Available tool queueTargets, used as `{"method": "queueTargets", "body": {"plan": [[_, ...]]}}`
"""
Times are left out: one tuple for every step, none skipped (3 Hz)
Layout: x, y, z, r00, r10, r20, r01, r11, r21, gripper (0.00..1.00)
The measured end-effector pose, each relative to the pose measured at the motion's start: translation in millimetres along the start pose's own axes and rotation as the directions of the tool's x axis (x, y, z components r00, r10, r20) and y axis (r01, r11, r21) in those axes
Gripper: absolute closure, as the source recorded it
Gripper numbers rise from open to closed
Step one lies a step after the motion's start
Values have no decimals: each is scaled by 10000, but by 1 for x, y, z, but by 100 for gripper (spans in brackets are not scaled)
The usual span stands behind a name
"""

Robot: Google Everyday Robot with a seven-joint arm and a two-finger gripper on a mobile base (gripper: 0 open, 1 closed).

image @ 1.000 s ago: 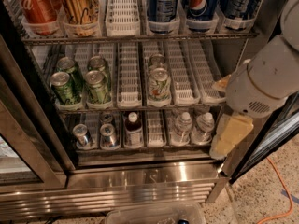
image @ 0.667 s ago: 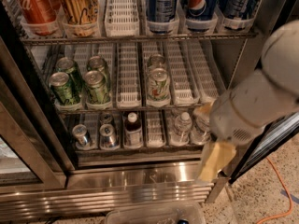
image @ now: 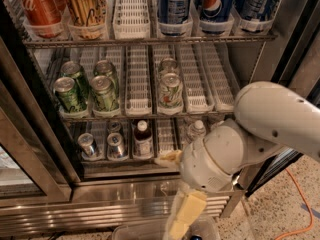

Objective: Pick redbull can from bottom shelf of fridge

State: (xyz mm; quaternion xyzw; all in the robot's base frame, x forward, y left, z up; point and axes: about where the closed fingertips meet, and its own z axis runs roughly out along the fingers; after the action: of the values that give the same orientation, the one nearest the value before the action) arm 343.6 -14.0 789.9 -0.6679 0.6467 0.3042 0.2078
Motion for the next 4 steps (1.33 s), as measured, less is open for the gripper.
{"method": "queueTargets", "body": {"plan": [[-65, 26, 37, 9838, -1325, 1208, 1508, 9760, -1572, 0], [-65, 26, 39, 9835, -1346, 1211, 1531, 9753, -1594, 0], [-54, 23, 75, 9867, -1106, 1191, 1317, 9735, -1872, 0], [-20, 23, 143, 9900, -339, 1371, 651, 9712, -2294, 0]]}}
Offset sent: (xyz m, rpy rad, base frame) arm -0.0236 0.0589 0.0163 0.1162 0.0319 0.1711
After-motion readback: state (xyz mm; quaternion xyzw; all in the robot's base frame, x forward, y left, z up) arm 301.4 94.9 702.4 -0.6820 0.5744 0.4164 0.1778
